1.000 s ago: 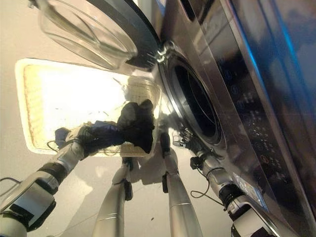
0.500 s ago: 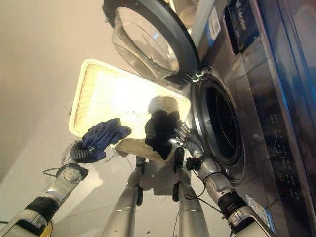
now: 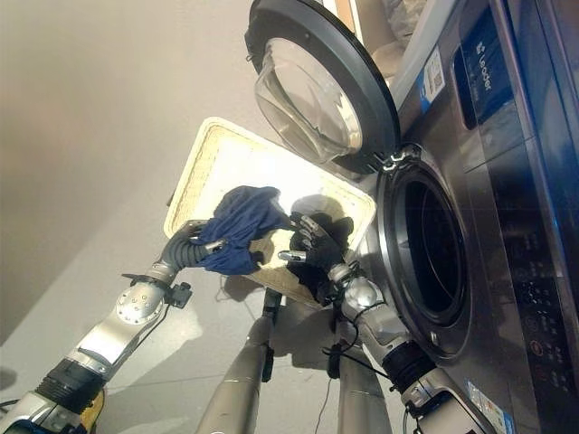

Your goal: Put the clothes into the washing machine.

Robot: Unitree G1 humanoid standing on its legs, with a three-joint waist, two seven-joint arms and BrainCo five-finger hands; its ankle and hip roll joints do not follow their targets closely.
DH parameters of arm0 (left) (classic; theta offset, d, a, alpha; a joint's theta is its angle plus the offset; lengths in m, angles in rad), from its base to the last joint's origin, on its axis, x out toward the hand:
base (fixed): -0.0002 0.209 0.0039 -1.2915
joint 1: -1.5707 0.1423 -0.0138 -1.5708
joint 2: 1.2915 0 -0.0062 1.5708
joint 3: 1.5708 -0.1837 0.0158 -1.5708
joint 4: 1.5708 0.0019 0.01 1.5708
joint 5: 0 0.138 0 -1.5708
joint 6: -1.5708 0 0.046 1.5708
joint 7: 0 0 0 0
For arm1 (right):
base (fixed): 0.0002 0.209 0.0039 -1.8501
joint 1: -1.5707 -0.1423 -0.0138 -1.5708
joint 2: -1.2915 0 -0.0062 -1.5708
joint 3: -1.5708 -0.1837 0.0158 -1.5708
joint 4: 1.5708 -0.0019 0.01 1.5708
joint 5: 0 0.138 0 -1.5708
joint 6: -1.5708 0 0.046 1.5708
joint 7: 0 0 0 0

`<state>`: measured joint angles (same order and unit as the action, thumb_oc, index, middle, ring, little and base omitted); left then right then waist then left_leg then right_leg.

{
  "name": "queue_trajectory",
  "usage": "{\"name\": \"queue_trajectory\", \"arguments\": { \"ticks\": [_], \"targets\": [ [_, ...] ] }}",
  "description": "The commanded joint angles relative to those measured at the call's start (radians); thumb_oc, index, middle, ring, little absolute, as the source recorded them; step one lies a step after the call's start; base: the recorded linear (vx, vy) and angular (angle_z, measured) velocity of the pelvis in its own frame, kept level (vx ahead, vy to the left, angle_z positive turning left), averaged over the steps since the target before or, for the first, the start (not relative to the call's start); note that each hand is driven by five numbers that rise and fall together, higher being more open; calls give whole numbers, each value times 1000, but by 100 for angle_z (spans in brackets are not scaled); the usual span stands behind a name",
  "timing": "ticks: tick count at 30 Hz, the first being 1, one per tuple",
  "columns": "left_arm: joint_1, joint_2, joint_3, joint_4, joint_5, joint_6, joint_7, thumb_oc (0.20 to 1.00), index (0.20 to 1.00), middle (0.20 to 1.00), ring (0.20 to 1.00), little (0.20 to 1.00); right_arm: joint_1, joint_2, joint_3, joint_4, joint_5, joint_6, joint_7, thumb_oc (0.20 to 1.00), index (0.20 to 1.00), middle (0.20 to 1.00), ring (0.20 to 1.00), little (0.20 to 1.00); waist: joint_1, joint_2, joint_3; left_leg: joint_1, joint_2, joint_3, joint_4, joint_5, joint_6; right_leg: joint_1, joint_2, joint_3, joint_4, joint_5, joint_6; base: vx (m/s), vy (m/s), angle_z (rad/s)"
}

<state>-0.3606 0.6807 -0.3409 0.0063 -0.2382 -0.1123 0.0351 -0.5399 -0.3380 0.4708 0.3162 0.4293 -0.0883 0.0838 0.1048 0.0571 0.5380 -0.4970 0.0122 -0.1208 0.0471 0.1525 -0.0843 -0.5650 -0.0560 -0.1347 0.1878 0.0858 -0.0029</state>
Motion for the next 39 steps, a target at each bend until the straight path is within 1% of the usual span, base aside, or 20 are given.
{"name": "queue_trajectory", "arguments": {
  "ticks": [1, 2, 4, 7, 10, 12, 13, 16, 18, 24, 27, 28, 29, 30, 31, 33, 34, 35, 37, 39],
  "targets": [
    [-15, -27, 9, -113, -109, -100, -101, 200, 200, 200, 200, 200, 8, 5, 35, -99, -56, -17, 39, 1000, 1000, 1000, 1000, 1000, -10, 48, -18, 2, -64, 9, -61, 61, 60, 56, 2, -9, 33, -33, 53, -6, -43, 3],
    [-29, -30, -1, -130, -124, -119, -133, 200, 200, 200, 200, 200, -4, 7, 52, -95, -67, -20, 51, 1000, 1000, 1000, 1000, 1000, -9, 46, -18, 6, -64, 10, -68, 63, 61, 59, 3, -11, 26, -29, 54, -4, -45, 3],
    [-45, -31, -16, -141, -129, -124, -160, 200, 200, 200, 200, 200, -16, 11, 68, -93, -25, -5, 75, 1000, 1000, 1000, 1000, 1000, -9, 43, -18, 10, -63, 13, -75, 65, 61, 63, 4, -13, 20, -25, 55, -1, -17, 1],
    [-74, -31, -39, -164, -151, -103, -206, 200, 200, 200, 200, 200, -40, 15, 90, -97, -24, -6, 109, 1000, 1000, 1000, 1000, 1000, -10, 38, -18, 13, -60, 23, -82, 69, 59, 68, 2, -18, 3, -13, 58, 0, 0, 0],
    [-87, -28, -54, -177, -182, -89, -234, 200, 200, 200, 200, 200, -49, 9, 109, -117, 0, 18, 143, 1000, 1000, 1000, 1000, 1000, -13, 34, -18, 15, -59, 28, -84, 69, 58, 71, 0, -16, -8, -6, 61, 0, 0, 0],
    [-96, -25, -66, -183, -197, -87, -247, 200, 200, 200, 200, 200, -53, 3, 131, -128, 26, 59, 200, 1000, 1000, 1000, 1000, 1000, -16, 31, -18, 15, -57, 34, -83, 68, 58, 72, -1, -13, -14, -2, 62, 0, 0, 0],
    [-99, -23, -68, -184, -199, -87, -247, 200, 200, 200, 200, 200, -55, -1, 137, -131, 33, 66, 212, 1000, 1000, 1000, 1000, 1000, -16, 31, -18, 15, -57, 35, -83, 68, 58, 72, -1, -12, -15, -1, 63, 0, 0, 0],
    [-110, -16, -79, -188, -209, -90, -243, 200, 200, 200, 200, 200, -48, -18, 172, -160, 105, 141, 301, 1000, 1000, 1000, 1000, 1000, -19, 27, -18, 15, -58, 39, -88, 71, 59, 75, -2, -8, -27, 5, 64, -4, 24, -4],
    [-110, -13, -90, -186, -207, -95, -240, 200, 200, 200, 200, 200, -31, -24, 196, -180, 145, 166, 336, 1000, 1000, 1000, 1000, 1000, -21, 23, -18, 17, -59, 40, -90, 73, 60, 78, -2, -6, -32, 7, 65, 0, 0, 0],
    [-109, -26, -118, -187, -265, -111, -240, 200, 200, 200, 200, 200, 11, 2, 219, -205, 237, 179, 315, 1000, 1000, 1000, 1000, 1000, -30, 10, -18, 7, -61, 52, -94, 74, 61, 66, 0, -2, -50, 24, 66, 0, 4, -1],
    [-101, -67, -134, -183, -316, -132, -250, 200, 200, 200, 200, 200, 32, 31, 229, -188, 275, 177, 259, 1000, 1000, 1000, 1000, 1000, -39, 8, -18, -3, -64, 57, -98, 77, 63, 53, 6, 10, -58, 33, 64, -10, 33, -7],
    [-99, -79, -140, -183, -321, -138, -250, 200, 200, 200, 200, 200, 37, 38, 227, -180, 302, 176, 244, 762, 762, 762, 762, 762, -41, 8, -18, -4, -64, 58, -102, 79, 64, 51, 7, 13, -61, 35, 64, -11, 29, -11],
    [-96, -90, -145, -183, -327, -151, -246, 200, 200, 200, 200, 200, 44, 46, 227, -176, 327, 173, 228, 388, 388, 388, 388, 388, -43, 8, -18, -6, -64, 59, -105, 80, 65, 49, 8, 16, -63, 37, 64, -10, 28, -9],
    [-91, -103, -151, -180, -336, -160, -240, 200, 200, 200, 200, 200, 54, 57, 226, -173, 356, 175, 215, 253, 253, 253, 253, 253, -46, 9, -18, -8, -64, 60, -106, 80, 66, 46, 9, 20, -64, 38, 63, -10, 32, -8],
    [-86, -120, -158, -176, -331, -171, -233, 200, 200, 200, 200, 200, 64, 71, 220, -162, 399, 167, 203, 200, 200, 200, 200, 200, -49, 8, -18, -10, -63, 61, -108, 80, 66, 45, 10, 24, -67, 39, 63, -21, 44, -7],
    [-75, -158, -178, -162, -324, -186, -216, 200, 200, 200, 200, 200, 81, 108, 209, -139, 477, 141, 190, 200, 200, 200, 200, 200, -53, 7, -18, -14, -63, 64, -111, 81, 67, 40, 11, 29, -71, 44, 64, -26, 46, -5],
    [-73, -178, -188, -146, -296, -182, -210, 200, 200, 200, 200, 200, 85, 125, 201, -132, 530, 143, 180, 200, 200, 200, 200, 200, -56, 6, -18, -16, -64, 63, -111, 81, 68, 37, 12, 32, -73, 45, 65, -20, 32, -3],
    [-72, -182, -192, -141, -288, -178, -209, 200, 200, 200, 200, 200, 87, 130, 199, -129, 534, 145, 182, 200, 200, 200, 200, 200, -57, 6, -18, -16, -65, 62, -111, 81, 68, 36, 12, 33, -73, 46, 65, -19, 41, -3],
    [-68, -201, -220, -117, -271, -148, -199, 200, 200, 200, 200, 200, 101, 151, 187, -119, 597, 121, 153, 200, 200, 200, 200, 200, -65, 3, -18, -22, -67, 63, -108, 81, 68, 28, 10, 37, -78, 55, 66, -12, 65, -3],
    [-66, -202, -225, -113, -273, -142, -196, 200, 200, 200, 200, 200, 104, 152, 183, -117, 612, 114, 145, 200, 200, 200, 200, 200, -66, 2, -18, -24, -67, 64, -108, 81, 68, 26, 10, 38, -80, 57, 66, -3, 53, -12]
  ]
}}
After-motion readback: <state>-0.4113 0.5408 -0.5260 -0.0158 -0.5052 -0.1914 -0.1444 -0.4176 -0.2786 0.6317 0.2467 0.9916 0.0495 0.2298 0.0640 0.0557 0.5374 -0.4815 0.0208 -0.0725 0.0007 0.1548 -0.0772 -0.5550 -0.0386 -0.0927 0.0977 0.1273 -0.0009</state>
